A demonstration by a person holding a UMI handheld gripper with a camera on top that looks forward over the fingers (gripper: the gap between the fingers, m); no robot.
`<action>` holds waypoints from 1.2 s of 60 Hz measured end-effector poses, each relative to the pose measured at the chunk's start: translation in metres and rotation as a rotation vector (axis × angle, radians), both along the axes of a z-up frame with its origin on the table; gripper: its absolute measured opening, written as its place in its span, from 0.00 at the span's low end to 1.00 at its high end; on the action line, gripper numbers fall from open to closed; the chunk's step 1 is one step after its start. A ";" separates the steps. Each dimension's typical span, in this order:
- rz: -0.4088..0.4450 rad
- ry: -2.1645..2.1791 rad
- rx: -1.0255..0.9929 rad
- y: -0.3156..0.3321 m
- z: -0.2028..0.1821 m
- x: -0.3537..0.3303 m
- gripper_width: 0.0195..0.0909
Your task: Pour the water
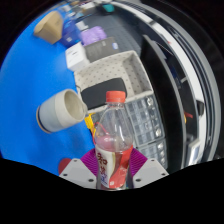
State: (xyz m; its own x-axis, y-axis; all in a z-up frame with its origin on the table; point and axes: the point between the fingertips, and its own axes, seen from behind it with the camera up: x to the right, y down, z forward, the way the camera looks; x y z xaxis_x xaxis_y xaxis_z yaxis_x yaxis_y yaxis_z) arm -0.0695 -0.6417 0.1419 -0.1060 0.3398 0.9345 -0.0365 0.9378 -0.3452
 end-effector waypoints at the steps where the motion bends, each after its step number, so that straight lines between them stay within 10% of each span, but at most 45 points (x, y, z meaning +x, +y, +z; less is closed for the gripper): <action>1: -0.001 0.007 0.036 0.001 0.002 -0.002 0.23; 30: 0.012 0.118 0.802 -0.010 0.025 -0.033 0.23; 47: 0.002 0.180 0.863 -0.014 0.036 -0.031 0.23; 59: -0.002 0.141 0.592 -0.001 0.040 -0.026 0.24; 72: -0.004 -0.058 -0.180 0.010 0.031 -0.014 0.24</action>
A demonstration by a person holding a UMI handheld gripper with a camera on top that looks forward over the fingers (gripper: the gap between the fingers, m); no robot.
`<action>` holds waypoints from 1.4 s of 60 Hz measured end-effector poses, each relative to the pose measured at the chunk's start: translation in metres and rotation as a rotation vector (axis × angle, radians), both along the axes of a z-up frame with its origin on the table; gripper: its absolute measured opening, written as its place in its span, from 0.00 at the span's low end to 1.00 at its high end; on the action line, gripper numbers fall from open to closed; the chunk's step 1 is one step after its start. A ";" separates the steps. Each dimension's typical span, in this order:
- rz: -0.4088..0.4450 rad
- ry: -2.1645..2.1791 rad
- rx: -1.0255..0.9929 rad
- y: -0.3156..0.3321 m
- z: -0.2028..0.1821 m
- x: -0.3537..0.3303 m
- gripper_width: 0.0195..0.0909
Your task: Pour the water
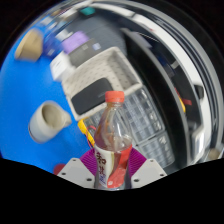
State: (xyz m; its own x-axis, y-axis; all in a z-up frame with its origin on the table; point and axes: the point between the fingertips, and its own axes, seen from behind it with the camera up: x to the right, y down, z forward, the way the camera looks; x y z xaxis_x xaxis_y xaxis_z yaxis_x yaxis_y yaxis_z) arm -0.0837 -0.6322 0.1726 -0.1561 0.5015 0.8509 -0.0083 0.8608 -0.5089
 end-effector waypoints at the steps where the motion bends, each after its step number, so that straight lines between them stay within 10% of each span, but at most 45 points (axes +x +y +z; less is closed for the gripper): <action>1: 0.004 -0.011 -0.064 -0.001 0.001 0.001 0.24; 21: 0.047 -0.045 -0.881 0.013 0.000 0.010 0.24; 50: 0.060 -0.096 -1.033 0.015 -0.061 -0.003 0.26; 62: 0.029 -0.113 -1.031 0.015 -0.062 -0.002 0.48; 67: -0.002 -0.127 -1.041 0.019 -0.065 0.002 0.79; 84: -0.056 -0.144 -1.079 0.020 -0.077 0.057 0.83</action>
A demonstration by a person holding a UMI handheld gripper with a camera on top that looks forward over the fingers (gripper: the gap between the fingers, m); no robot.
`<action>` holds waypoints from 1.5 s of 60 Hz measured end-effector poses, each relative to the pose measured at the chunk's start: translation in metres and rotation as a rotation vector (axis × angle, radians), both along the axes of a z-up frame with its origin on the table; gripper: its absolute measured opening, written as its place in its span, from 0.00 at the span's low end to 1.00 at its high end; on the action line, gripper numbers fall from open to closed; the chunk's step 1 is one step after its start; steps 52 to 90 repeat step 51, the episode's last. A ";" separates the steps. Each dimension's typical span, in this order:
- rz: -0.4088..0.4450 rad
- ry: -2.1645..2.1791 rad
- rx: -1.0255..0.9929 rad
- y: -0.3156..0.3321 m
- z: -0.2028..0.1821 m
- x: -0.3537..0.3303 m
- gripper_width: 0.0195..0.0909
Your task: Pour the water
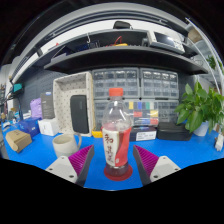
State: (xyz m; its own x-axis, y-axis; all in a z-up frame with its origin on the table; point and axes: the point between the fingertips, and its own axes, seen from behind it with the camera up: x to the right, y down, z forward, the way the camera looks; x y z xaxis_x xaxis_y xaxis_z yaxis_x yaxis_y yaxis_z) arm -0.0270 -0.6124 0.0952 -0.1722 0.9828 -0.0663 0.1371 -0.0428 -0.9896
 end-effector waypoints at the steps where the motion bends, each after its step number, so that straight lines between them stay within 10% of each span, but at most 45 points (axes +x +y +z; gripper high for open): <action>1: 0.001 -0.001 -0.003 -0.001 -0.001 0.003 0.83; 90: -0.044 0.005 -0.015 -0.018 0.007 0.076 0.83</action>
